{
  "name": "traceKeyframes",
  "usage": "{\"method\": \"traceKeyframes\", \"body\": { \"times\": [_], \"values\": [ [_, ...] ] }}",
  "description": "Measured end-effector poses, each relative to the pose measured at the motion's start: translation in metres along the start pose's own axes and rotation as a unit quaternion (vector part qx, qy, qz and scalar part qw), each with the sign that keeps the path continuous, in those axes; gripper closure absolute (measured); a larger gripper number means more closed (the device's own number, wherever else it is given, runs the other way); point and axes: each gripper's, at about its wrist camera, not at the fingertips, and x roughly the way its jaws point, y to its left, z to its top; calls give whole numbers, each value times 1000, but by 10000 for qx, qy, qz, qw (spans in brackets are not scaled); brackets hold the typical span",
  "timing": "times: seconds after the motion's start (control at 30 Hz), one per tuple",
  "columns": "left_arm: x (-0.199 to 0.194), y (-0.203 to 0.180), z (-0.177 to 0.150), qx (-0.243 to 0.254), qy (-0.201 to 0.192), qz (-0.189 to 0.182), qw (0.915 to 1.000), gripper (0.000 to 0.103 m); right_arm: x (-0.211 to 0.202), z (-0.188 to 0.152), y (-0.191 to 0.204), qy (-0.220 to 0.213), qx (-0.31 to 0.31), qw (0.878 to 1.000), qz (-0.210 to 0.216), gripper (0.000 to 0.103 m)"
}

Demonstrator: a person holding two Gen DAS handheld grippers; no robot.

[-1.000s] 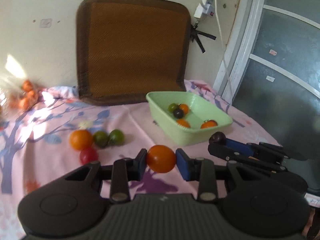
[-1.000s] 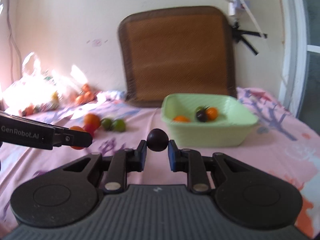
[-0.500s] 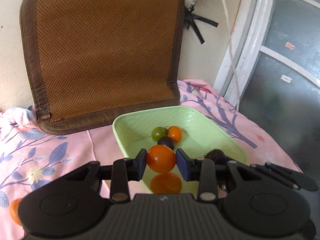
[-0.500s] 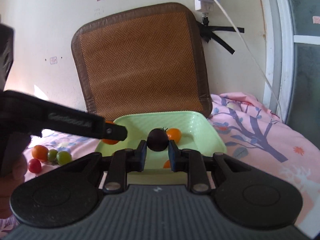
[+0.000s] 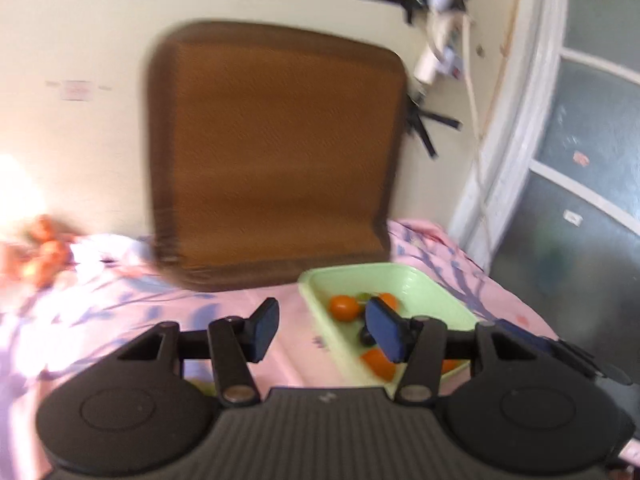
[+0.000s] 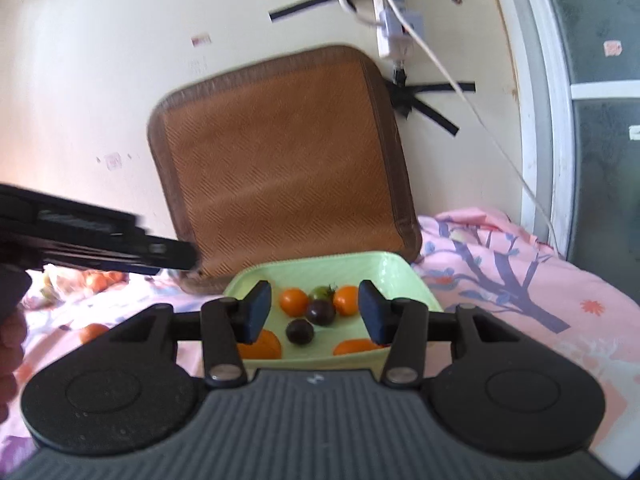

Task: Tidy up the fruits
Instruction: 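Withdraw both tools from the bowl back to the loose fruit, then grasp a red tomato with the left tool while the right tool grasps a green tomato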

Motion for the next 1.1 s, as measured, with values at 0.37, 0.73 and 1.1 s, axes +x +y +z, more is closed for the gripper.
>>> {"method": "traceKeyframes", "body": {
  "times": [0.37, 0.73, 1.1],
  "values": [
    [-27, 70, -56, -464, 614, 888, 9931, 53, 8, -25, 80, 1084, -583, 9852, 1197, 58],
    [-2, 63, -68, -72, 715, 914, 9932, 56, 83, -16, 119, 1588, -952, 9737, 1325, 65],
    [10, 62, -72, 119, 834, 893, 9924, 71, 116, -18, 119, 1992, -778, 9631, 1633, 64]
  ]
}}
